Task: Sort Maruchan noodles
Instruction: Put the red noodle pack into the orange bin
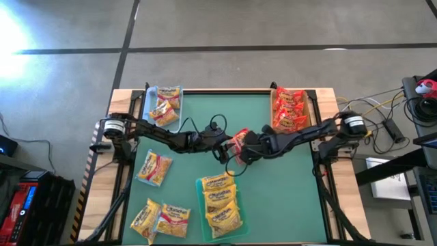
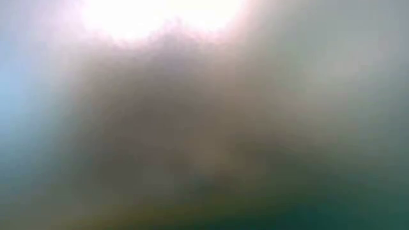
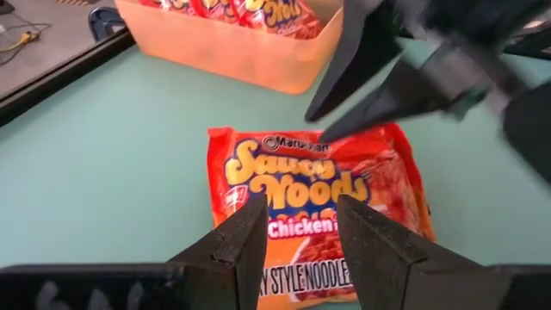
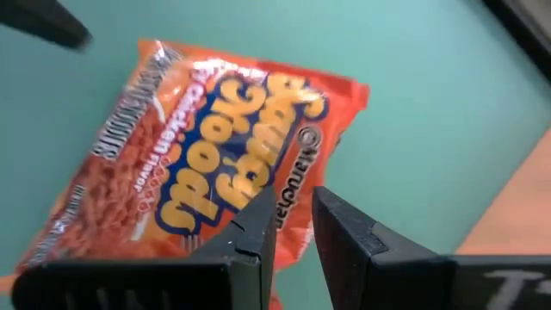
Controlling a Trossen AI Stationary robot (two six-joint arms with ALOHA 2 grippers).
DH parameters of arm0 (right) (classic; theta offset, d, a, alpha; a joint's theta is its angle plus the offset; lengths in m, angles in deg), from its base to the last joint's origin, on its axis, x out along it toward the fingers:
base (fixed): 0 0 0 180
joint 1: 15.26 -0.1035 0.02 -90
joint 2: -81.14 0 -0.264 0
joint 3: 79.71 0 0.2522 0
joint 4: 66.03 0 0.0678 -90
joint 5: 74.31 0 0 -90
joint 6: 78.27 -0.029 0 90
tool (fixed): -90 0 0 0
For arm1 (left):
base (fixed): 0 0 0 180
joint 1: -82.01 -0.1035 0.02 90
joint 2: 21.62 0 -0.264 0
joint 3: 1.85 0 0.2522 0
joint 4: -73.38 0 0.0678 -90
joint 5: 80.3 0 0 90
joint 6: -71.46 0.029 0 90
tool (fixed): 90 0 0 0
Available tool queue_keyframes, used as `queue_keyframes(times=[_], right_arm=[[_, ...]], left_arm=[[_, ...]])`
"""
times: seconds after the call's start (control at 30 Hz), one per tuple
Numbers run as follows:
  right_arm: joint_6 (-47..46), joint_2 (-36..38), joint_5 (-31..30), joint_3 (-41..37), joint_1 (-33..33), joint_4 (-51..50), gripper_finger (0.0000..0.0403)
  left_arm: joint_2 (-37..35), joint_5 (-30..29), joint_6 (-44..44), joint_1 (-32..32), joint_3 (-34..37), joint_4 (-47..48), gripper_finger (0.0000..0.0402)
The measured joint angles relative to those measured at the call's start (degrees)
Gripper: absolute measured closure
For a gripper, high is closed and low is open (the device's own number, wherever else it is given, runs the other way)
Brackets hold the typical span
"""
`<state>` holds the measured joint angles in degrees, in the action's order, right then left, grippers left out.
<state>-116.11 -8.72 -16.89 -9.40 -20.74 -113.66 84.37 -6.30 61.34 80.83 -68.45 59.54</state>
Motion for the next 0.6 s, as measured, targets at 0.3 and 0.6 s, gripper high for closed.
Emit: queue_keyframes(times=[0.3,0.6], right_arm=[[6.74,9.53,-0.17,0.0,0.0,-0.67,0.0335],[7.72,16.16,0.03,0.0,0.05,-0.97,0.0334]], left_arm=[[3.36,0.04,-4.79,-0.06,0.0,0.36,0.0277],[5.34,0.51,-8.0,-0.37,-0.7,0.86,0.0277]])
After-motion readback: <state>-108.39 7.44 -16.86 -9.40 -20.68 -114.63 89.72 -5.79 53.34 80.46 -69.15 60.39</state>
